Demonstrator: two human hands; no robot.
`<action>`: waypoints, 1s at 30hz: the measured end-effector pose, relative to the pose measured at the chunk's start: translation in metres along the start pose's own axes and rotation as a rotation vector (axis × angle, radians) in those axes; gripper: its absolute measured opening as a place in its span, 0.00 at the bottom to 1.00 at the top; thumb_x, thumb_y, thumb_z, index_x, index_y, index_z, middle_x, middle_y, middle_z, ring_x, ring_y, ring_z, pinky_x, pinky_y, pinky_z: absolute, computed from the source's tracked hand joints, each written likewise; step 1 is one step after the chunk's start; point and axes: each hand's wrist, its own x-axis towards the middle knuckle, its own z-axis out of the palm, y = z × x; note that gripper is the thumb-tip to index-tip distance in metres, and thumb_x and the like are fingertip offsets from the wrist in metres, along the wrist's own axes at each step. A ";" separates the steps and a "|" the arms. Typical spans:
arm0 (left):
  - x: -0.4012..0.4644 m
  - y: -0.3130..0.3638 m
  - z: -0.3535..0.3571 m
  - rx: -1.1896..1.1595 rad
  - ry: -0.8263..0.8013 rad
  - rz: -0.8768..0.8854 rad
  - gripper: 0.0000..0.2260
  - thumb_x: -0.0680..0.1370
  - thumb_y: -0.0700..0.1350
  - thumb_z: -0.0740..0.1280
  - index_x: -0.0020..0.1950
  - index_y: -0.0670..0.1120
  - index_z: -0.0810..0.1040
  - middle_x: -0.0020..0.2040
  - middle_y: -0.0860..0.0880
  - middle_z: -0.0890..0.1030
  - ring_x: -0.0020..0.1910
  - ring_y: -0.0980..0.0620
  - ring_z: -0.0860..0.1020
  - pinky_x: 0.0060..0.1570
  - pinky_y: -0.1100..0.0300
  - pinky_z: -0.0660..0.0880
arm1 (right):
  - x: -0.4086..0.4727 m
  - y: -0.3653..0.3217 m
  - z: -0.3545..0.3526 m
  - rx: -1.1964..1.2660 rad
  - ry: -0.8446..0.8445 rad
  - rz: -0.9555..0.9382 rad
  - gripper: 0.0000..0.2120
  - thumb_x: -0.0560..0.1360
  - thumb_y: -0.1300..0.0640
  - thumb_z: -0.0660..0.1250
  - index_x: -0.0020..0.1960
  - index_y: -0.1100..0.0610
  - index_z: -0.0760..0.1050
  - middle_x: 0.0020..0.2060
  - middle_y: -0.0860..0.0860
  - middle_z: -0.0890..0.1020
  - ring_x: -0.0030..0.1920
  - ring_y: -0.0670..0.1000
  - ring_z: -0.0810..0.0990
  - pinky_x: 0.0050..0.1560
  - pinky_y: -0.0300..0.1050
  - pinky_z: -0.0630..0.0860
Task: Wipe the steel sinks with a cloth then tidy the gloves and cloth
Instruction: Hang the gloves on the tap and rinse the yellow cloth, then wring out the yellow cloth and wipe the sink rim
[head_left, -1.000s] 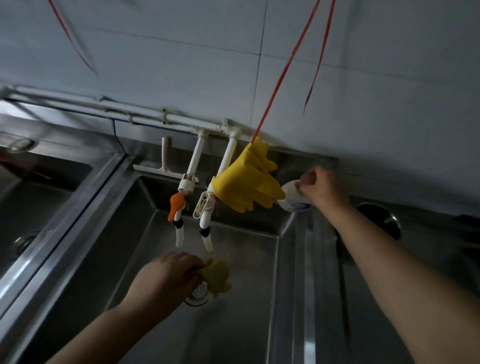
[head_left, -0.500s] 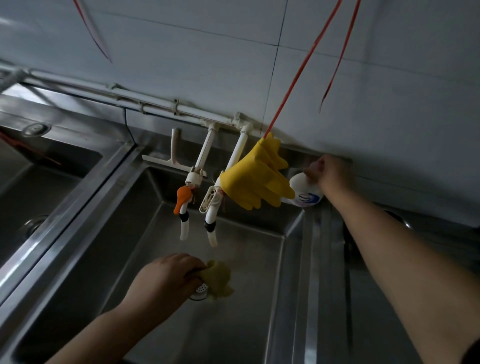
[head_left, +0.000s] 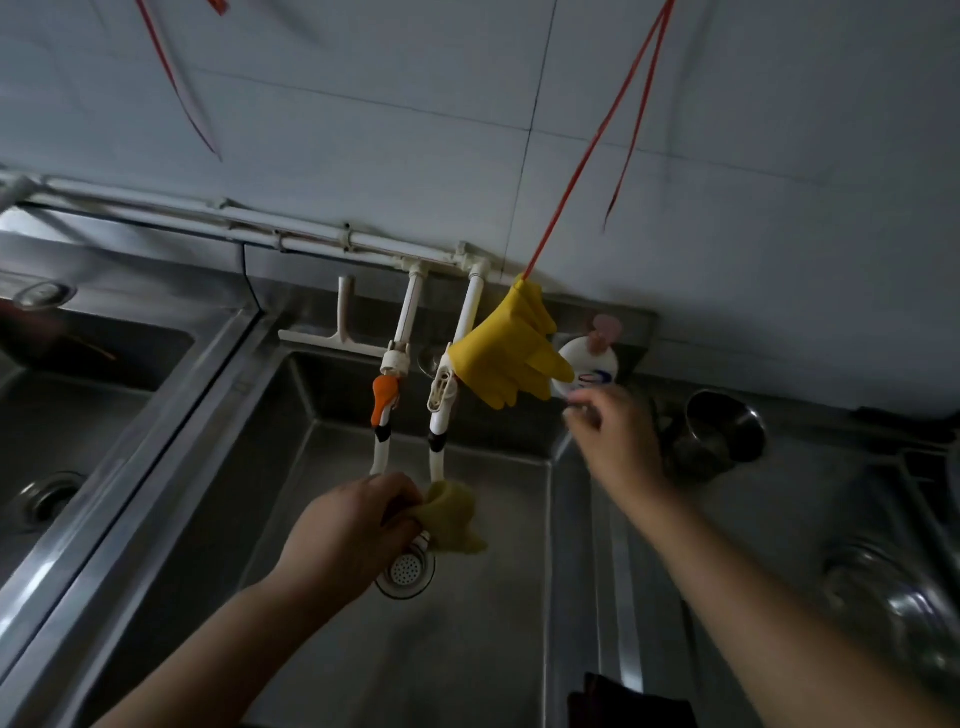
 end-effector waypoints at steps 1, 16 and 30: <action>-0.003 0.000 -0.004 -0.003 0.007 0.013 0.08 0.75 0.52 0.68 0.50 0.61 0.71 0.39 0.64 0.72 0.38 0.67 0.73 0.33 0.72 0.66 | -0.019 -0.016 0.004 0.050 -0.051 -0.003 0.06 0.75 0.56 0.67 0.52 0.52 0.78 0.43 0.41 0.77 0.40 0.38 0.75 0.40 0.30 0.69; -0.092 -0.035 -0.066 -0.253 0.047 0.090 0.12 0.71 0.50 0.72 0.47 0.60 0.70 0.43 0.59 0.75 0.42 0.62 0.76 0.42 0.65 0.77 | -0.146 -0.198 0.034 0.711 -0.132 0.254 0.08 0.73 0.57 0.68 0.40 0.45 0.78 0.34 0.43 0.80 0.39 0.43 0.79 0.40 0.34 0.77; -0.129 -0.050 -0.112 -0.578 0.036 0.155 0.02 0.77 0.42 0.65 0.46 0.48 0.73 0.42 0.47 0.76 0.38 0.52 0.75 0.37 0.63 0.74 | -0.170 -0.252 0.020 0.200 0.150 -0.067 0.02 0.75 0.55 0.67 0.45 0.50 0.79 0.37 0.43 0.80 0.40 0.40 0.79 0.40 0.35 0.76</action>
